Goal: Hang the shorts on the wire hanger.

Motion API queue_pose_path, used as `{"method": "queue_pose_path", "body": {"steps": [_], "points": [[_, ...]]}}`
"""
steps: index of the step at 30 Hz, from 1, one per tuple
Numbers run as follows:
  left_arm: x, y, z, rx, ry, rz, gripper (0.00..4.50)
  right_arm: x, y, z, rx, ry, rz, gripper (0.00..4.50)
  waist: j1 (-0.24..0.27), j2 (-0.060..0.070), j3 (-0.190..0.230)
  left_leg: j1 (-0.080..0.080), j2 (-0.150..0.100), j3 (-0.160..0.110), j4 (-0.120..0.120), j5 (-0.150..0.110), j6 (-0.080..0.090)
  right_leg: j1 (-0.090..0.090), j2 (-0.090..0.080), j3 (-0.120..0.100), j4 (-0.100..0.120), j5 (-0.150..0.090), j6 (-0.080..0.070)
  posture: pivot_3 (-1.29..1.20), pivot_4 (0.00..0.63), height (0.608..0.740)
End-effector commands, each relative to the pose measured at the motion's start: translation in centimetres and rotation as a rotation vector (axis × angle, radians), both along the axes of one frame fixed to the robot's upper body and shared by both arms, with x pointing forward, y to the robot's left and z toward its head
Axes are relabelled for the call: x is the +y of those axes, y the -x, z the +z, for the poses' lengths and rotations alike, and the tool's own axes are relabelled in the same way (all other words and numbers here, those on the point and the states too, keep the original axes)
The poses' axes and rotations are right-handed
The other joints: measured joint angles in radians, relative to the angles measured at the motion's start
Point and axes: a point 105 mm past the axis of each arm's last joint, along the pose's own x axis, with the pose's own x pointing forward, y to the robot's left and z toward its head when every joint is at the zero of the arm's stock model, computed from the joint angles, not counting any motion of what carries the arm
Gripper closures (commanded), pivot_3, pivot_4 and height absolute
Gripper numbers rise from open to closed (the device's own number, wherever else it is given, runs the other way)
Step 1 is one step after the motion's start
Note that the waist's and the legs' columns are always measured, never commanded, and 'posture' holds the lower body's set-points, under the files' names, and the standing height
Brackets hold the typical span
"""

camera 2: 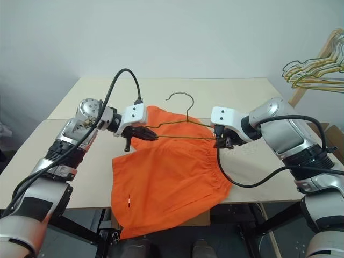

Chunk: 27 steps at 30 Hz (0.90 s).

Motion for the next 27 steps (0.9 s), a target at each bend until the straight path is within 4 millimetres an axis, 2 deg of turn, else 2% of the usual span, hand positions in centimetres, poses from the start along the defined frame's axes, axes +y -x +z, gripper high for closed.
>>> {"method": "queue_pose_path", "body": {"steps": [1, 6, 10, 15, 18, 21, 24, 27], "points": [[-0.3, 0.1, 1.5, -0.055, 0.020, -0.035, 4.50, -0.4, -0.1, 1.5, -0.055, 0.000, -0.003, 4.49, -0.001, 0.000, 0.000, 0.000, 0.000, 0.000, 0.000, 0.000, 0.000, 0.000, 0.000, 0.000, 0.000, 0.000, 0.000, 0.06, 0.000, 0.740], [-0.4, 0.3, 1.6, -0.110, 0.050, -0.093, 4.50, -0.6, 0.3, 1.5, -0.046, -0.018, -0.005, 4.49, -0.001, 0.000, 0.000, 0.000, 0.001, 0.000, 0.001, 0.000, 0.000, 0.000, 0.002, 0.000, 0.001, 0.000, 0.000, 0.06, 0.000, 0.740], [0.1, 0.8, 2.5, -0.123, 0.177, -0.173, 3.40, -1.5, 2.4, 1.2, 0.011, -0.114, -0.063, 4.50, 0.002, 0.000, 0.000, 0.000, 0.001, 0.000, 0.002, 0.000, 0.000, 0.000, 0.001, -0.001, 0.001, 0.000, -0.001, 0.06, 0.000, 0.740], [1.2, -1.9, 5.5, -0.189, 0.326, -0.002, 1.90, -3.9, 5.2, -0.5, 0.127, -0.247, -0.270, 4.50, 0.015, 0.000, 0.000, -0.005, 0.002, -0.002, 0.007, -0.001, 0.000, 0.000, 0.001, -0.002, 0.000, 0.001, 0.000, 0.05, 0.000, 0.740], [1.7, -2.1, 7.2, -0.175, 0.442, 0.031, 0.97, -6.3, 7.0, -2.5, 0.210, -0.321, -0.483, 4.50, 0.023, 0.000, 0.000, -0.006, 0.001, -0.002, 0.009, -0.001, 0.000, 0.000, 0.000, -0.002, -0.001, 0.003, 0.002, 0.04, 0.000, 0.740], [1.5, -0.5, 7.3, -0.115, 0.516, -0.019, 0.08, -9.2, 9.1, -4.8, 0.302, -0.397, -0.735, 4.50, 0.025, -0.001, 0.000, -0.005, 0.001, -0.001, 0.010, -0.001, 0.000, 0.001, 0.000, -0.002, -0.001, 0.004, 0.002, 0.04, 0.000, 0.740], [0.9, 2.2, 6.6, -0.059, 0.580, -0.099, 0.03, -11.2, 11.2, -6.2, 0.381, -0.484, -0.942, 4.50, 0.025, 0.001, -0.002, -0.004, 0.001, -0.001, 0.010, -0.001, 0.000, 0.002, 0.000, -0.001, 0.000, 0.004, 0.002, 0.05, 0.000, 0.740], [0.6, 4.8, 5.6, 0.018, 0.577, -0.173, 0.03, -11.9, 13.1, -7.1, 0.500, -0.546, -1.046, 4.50, 0.020, 0.002, -0.002, -0.003, 0.001, -0.002, 0.010, -0.001, 0.000, 0.002, 0.001, -0.001, 0.000, 0.004, 0.002, 0.05, 0.000, 0.740]]}}
